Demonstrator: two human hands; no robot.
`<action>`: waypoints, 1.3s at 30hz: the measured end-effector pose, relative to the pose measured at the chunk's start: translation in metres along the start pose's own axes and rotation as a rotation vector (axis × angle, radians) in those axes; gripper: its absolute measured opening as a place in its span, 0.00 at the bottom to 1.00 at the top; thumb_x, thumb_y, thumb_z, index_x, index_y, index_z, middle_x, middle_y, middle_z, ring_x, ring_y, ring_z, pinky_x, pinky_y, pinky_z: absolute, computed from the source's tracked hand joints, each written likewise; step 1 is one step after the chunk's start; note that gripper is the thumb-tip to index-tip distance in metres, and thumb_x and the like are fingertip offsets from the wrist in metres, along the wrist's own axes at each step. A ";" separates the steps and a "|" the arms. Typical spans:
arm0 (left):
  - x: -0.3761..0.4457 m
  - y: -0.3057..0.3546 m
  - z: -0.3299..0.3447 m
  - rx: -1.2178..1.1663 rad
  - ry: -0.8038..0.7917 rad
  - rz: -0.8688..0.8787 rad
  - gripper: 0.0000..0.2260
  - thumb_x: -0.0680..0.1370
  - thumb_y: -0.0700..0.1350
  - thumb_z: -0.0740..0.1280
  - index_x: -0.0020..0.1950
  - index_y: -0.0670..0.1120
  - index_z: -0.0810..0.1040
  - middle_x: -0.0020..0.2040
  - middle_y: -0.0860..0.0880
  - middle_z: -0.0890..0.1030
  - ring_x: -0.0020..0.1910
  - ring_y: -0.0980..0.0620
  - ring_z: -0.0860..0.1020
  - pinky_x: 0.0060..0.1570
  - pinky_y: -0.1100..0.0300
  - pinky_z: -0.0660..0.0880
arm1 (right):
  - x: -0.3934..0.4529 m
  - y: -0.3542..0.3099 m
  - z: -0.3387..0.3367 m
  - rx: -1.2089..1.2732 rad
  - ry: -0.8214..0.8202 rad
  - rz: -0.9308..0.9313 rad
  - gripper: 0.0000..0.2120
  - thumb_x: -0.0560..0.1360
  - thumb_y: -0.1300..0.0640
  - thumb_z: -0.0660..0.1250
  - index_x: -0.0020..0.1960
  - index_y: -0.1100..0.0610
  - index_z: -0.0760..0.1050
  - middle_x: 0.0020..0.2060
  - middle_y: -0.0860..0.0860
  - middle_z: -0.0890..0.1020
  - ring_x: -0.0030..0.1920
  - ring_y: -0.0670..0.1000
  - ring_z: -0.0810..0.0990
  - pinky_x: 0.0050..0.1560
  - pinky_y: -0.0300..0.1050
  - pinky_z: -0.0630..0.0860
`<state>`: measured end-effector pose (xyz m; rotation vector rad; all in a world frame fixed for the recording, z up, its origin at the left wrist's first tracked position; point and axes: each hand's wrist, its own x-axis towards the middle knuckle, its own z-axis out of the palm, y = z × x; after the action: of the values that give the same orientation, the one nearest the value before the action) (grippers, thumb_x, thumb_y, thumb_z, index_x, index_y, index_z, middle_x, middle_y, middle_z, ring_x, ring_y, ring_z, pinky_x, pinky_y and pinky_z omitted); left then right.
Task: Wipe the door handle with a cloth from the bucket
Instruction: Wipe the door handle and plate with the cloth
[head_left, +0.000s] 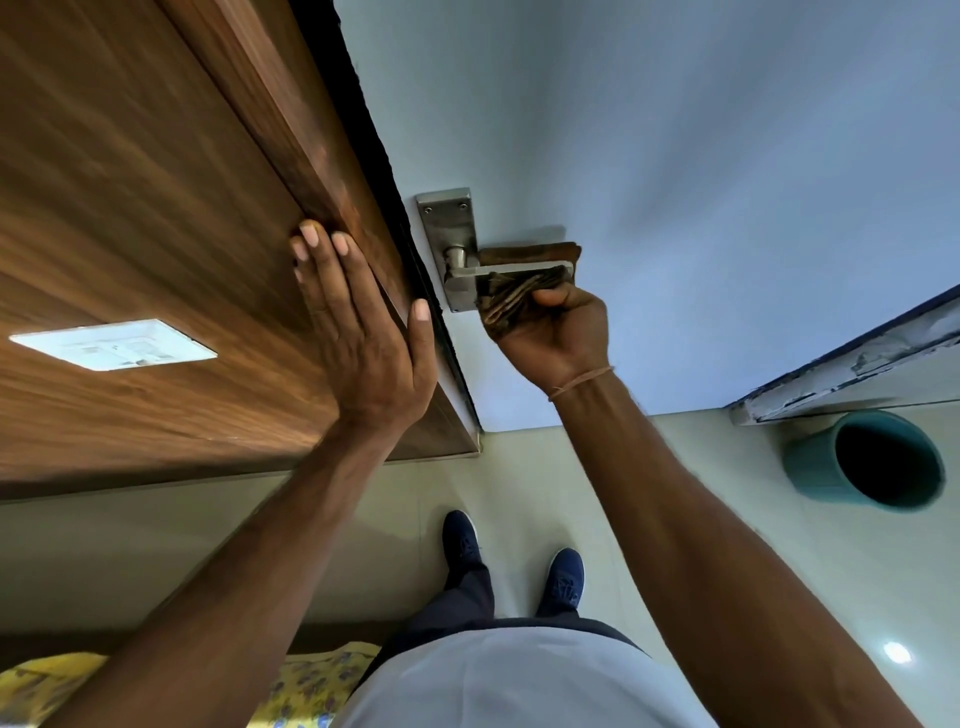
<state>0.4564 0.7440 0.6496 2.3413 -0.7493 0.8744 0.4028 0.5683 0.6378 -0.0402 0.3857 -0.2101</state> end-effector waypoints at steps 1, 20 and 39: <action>-0.001 -0.002 -0.001 0.001 -0.003 0.002 0.33 0.84 0.47 0.62 0.80 0.25 0.57 0.80 0.22 0.59 0.82 0.25 0.56 0.83 0.32 0.58 | -0.004 -0.009 -0.001 -0.042 -0.012 -0.026 0.23 0.66 0.69 0.54 0.46 0.59 0.87 0.55 0.60 0.82 0.55 0.64 0.81 0.59 0.58 0.80; 0.000 0.002 -0.004 -0.016 0.008 -0.005 0.33 0.84 0.46 0.65 0.80 0.26 0.58 0.80 0.24 0.60 0.82 0.26 0.58 0.83 0.33 0.59 | -0.012 0.015 0.030 -2.738 0.132 -1.096 0.14 0.77 0.61 0.58 0.59 0.59 0.76 0.48 0.57 0.83 0.52 0.64 0.79 0.59 0.59 0.70; 0.001 0.000 -0.012 -0.062 -0.018 0.025 0.32 0.84 0.47 0.60 0.80 0.27 0.59 0.81 0.25 0.60 0.83 0.27 0.58 0.82 0.32 0.59 | 0.009 0.002 -0.012 -2.426 -0.581 -1.725 0.15 0.87 0.60 0.63 0.68 0.51 0.84 0.59 0.56 0.86 0.61 0.58 0.75 0.54 0.56 0.75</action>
<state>0.4521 0.7516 0.6577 2.2928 -0.8027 0.8304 0.4066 0.5686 0.6230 -2.8302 -0.3249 -1.2553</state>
